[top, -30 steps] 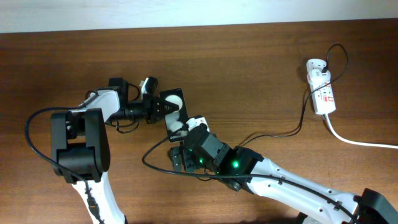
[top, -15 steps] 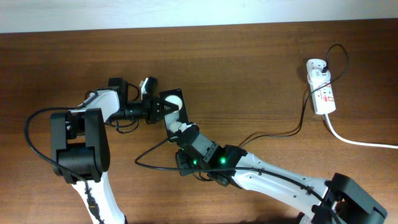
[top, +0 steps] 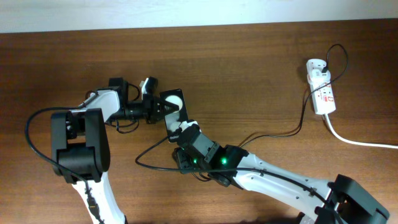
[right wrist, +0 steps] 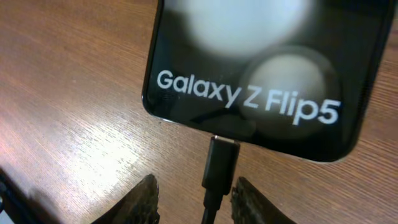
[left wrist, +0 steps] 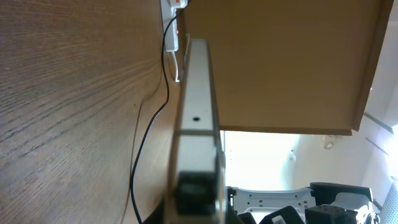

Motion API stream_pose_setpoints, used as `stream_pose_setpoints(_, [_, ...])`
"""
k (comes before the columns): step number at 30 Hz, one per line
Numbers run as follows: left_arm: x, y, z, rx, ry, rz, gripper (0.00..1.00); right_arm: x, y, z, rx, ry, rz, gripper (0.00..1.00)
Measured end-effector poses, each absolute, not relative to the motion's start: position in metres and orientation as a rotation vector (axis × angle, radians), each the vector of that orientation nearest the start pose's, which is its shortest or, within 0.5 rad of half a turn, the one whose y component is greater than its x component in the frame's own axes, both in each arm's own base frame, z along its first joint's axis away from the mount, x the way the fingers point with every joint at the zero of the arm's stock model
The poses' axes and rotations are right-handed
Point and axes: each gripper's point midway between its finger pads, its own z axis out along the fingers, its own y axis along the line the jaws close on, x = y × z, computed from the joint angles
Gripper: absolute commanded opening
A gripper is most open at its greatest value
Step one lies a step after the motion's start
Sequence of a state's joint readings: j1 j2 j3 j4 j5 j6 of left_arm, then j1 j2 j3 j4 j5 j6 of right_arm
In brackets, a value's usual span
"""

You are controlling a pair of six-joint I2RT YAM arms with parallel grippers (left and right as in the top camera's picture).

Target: Plug charger to phone and switch on socket

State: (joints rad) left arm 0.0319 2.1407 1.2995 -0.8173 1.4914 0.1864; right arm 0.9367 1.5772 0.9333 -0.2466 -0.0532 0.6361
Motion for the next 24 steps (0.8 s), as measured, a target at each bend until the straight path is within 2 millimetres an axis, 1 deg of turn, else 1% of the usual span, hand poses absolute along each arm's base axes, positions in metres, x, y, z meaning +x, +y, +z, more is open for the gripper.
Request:
stream_pose_setpoints(2, [0.368,-0.16,0.106,0.083,2.246,-2.073,0.0,0.235,0.334,0.092,-0.418,2.565,0.705,0.32])
stream_pose_setpoints(3, [0.368,-0.16,0.106,0.083,2.247,-2.073,0.0,0.235,0.334,0.096,-0.422,2.554,0.711,0.26])
stream_pose_setpoints(4, [0.368,-0.16,0.106,0.083,2.247,-2.073,0.0,0.234,0.332,0.096,-0.429,2.558,0.703,0.19])
stream_pose_setpoints(5, [0.368,-0.16,0.106,0.083,2.246,-2.073,0.0,0.232,0.33,0.094,-0.428,2.569,0.696,0.15])
stream_pose_setpoints(7, [0.368,-0.16,0.106,0.083,2.246,-2.072,0.0,0.231,0.328,0.092,-0.431,2.583,0.684,0.14])
stream_pose_setpoints(8, [0.368,-0.16,0.106,0.082,2.247,-2.073,0.0,0.23,0.327,0.091,-0.431,2.587,0.68,0.1])
stream_pose_setpoints(9, [0.368,-0.16,0.106,0.083,2.247,-2.073,0.0,0.229,0.325,0.089,-0.435,2.599,0.668,0.04])
stream_pose_setpoints(18, [0.369,-0.159,0.106,0.083,2.243,-2.071,0.0,0.232,0.324,0.09,-0.411,2.602,0.679,0.04])
stream_pose_setpoints(21, [0.371,-0.156,0.108,0.081,2.222,-2.076,0.0,0.237,0.326,0.095,-0.392,2.613,0.797,0.04])
stream_pose_setpoints(24, [0.373,-0.153,0.11,0.071,2.207,-2.081,0.0,0.238,0.329,0.099,-0.387,2.606,0.85,0.04])
